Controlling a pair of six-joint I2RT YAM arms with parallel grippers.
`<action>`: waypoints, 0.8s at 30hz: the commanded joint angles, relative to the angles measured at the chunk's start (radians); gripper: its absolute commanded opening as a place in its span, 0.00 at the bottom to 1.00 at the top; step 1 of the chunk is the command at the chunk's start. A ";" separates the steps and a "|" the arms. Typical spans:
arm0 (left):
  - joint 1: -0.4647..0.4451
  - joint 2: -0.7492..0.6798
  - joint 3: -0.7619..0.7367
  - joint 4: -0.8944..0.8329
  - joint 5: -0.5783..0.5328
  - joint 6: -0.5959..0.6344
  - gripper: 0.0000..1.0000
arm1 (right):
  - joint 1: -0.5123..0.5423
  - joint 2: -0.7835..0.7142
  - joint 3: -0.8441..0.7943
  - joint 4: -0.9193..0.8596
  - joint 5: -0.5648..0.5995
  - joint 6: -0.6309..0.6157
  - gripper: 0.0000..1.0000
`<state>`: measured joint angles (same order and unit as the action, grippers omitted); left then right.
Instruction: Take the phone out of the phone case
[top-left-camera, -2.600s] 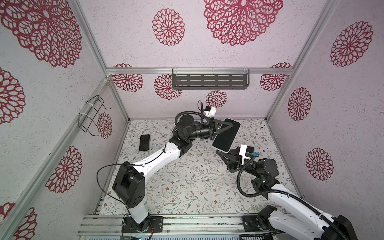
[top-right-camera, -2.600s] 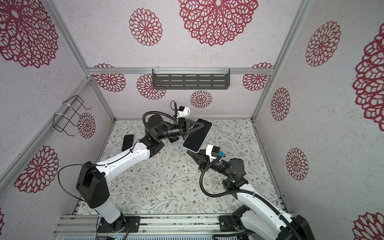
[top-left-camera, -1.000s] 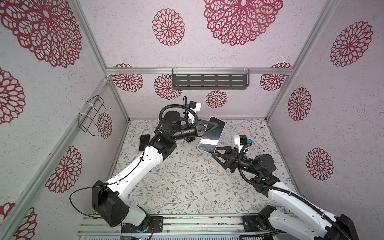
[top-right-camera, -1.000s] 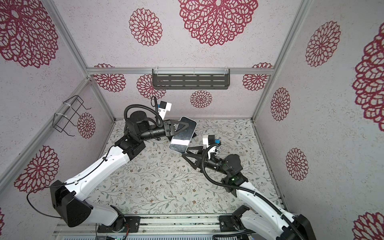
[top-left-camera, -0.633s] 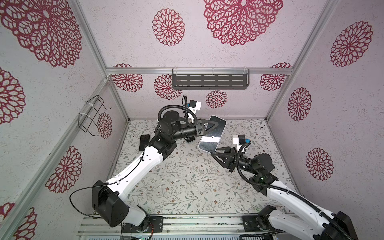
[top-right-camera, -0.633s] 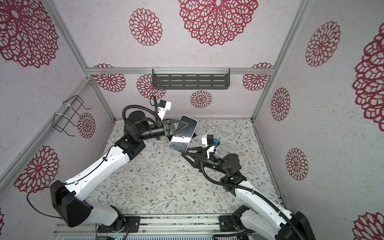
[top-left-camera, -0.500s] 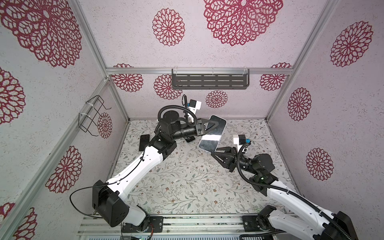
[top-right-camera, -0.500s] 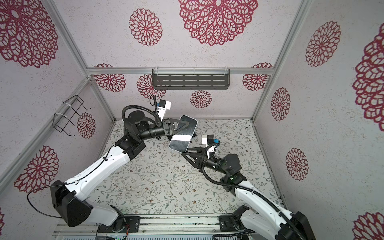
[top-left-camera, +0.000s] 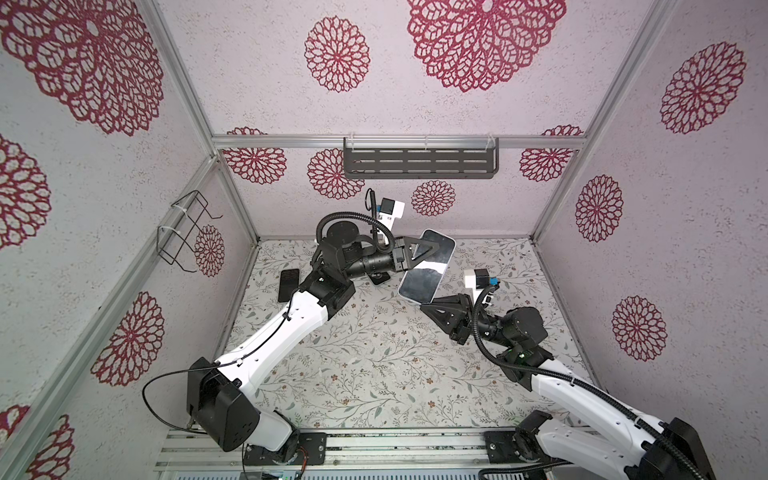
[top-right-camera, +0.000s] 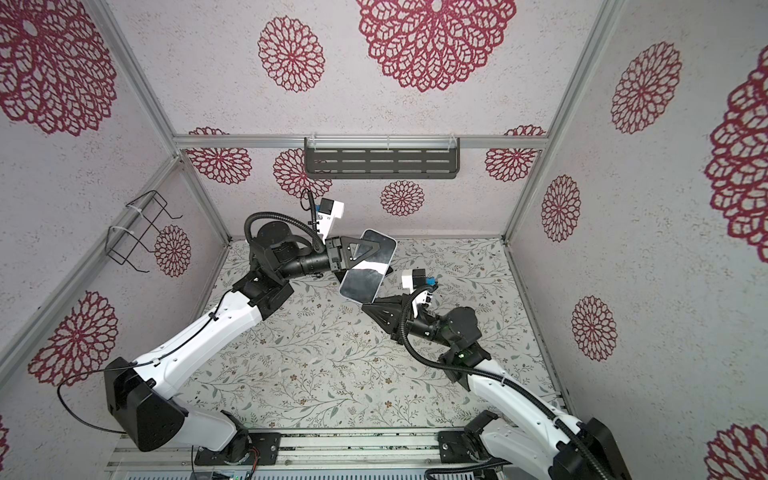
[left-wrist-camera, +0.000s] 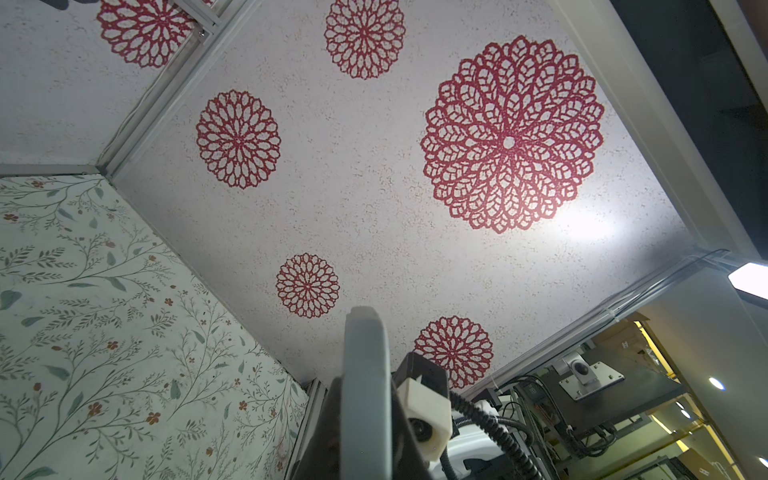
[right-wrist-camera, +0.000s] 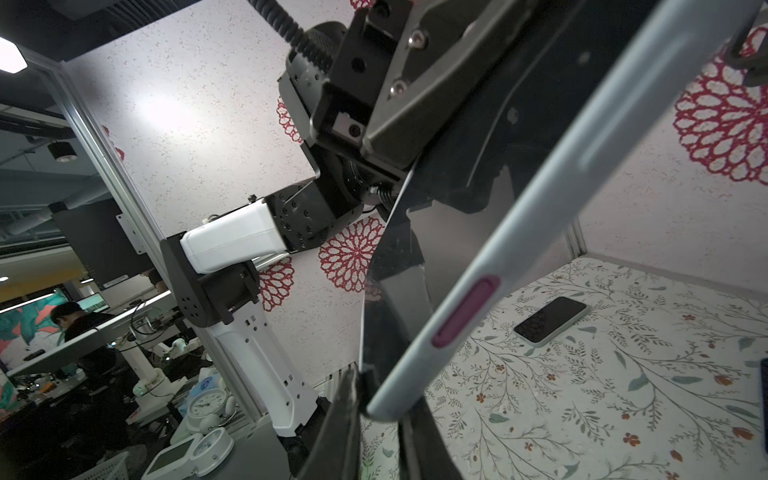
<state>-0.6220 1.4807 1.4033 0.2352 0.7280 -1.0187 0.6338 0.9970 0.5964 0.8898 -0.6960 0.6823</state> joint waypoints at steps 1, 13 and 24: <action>-0.026 0.004 0.003 0.074 0.007 -0.048 0.00 | 0.002 0.008 0.031 0.066 0.021 -0.021 0.10; -0.091 0.063 0.038 0.079 0.012 -0.203 0.00 | 0.001 -0.007 -0.026 0.144 0.063 -0.214 0.00; -0.142 0.111 0.032 0.069 0.016 -0.285 0.00 | -0.017 -0.089 -0.005 0.008 0.117 -0.489 0.00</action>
<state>-0.6785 1.5593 1.4345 0.3271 0.7334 -1.2579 0.6243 0.9123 0.5476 0.9142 -0.6674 0.3344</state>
